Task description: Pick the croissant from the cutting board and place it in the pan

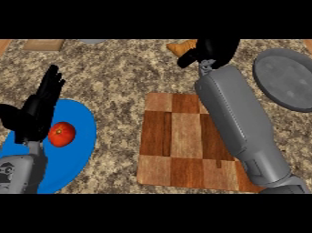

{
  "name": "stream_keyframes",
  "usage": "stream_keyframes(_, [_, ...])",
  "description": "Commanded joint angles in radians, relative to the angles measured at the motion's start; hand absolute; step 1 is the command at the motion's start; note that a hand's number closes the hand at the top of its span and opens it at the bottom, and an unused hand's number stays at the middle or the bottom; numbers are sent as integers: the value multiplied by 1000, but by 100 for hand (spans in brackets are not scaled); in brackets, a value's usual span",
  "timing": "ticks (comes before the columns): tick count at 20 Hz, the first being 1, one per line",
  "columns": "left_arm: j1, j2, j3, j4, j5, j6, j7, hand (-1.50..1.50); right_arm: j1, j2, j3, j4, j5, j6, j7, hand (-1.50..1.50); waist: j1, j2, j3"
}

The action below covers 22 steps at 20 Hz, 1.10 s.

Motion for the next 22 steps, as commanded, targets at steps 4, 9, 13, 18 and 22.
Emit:
stream_keyframes(4, [-31,6,22,41,5,-1,-11,0,-28,-51,-112,5,-7,-249,8,150,-15,3,1])
stream_keyframes(9, [-26,4,17,17,-7,10,3,0,-23,-163,-236,66,-98,-356,-114,150,-6,4,1])
stream_keyframes(13, [-27,-21,-3,35,-28,25,-14,0,37,-289,-296,118,-162,-348,-240,150,-12,3,1])
stream_keyframes(18, [20,-10,14,17,-9,-3,-56,0,121,-408,-348,211,-204,-385,-388,150,-9,3,1])
stream_keyframes(22, [-53,-11,2,18,-7,0,23,0,136,-502,-365,384,-154,-455,-453,150,6,11,3])
